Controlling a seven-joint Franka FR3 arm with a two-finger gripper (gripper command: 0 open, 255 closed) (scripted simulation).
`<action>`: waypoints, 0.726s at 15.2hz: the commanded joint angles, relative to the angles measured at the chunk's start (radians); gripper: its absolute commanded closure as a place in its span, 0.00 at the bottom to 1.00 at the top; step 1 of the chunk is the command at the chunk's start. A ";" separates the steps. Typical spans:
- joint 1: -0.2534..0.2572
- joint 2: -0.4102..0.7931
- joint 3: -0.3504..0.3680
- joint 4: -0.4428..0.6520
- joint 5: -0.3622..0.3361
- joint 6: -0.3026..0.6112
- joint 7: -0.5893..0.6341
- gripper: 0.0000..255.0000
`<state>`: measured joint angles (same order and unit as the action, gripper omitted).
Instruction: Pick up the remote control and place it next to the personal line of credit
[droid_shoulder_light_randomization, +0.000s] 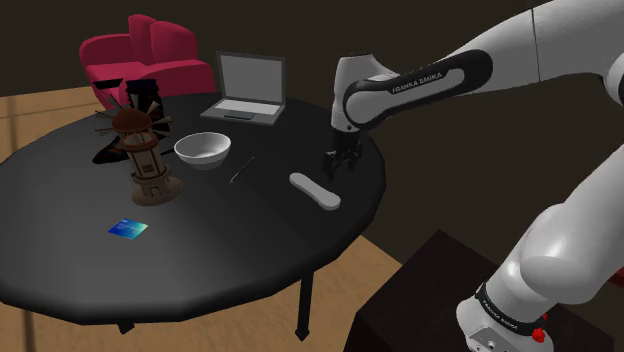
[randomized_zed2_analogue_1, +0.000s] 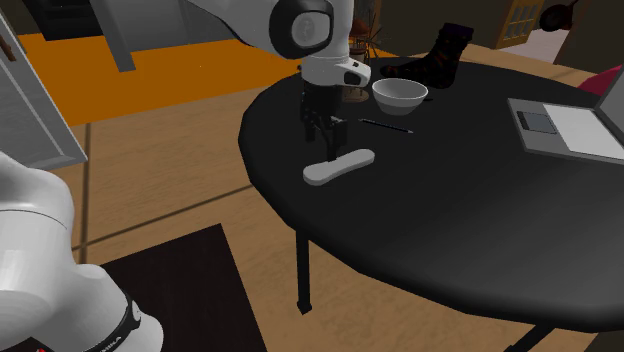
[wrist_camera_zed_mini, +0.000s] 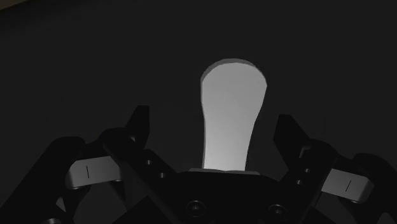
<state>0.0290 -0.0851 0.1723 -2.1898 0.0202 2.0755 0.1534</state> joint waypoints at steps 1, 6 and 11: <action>0.004 0.077 0.010 0.051 -0.020 0.030 0.029 0.00; 0.025 0.272 0.019 0.210 -0.080 0.071 0.099 0.00; 0.031 0.321 0.015 0.209 -0.095 0.121 0.112 0.00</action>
<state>0.0599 0.2314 0.1884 -1.9751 -0.0730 2.1859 0.2650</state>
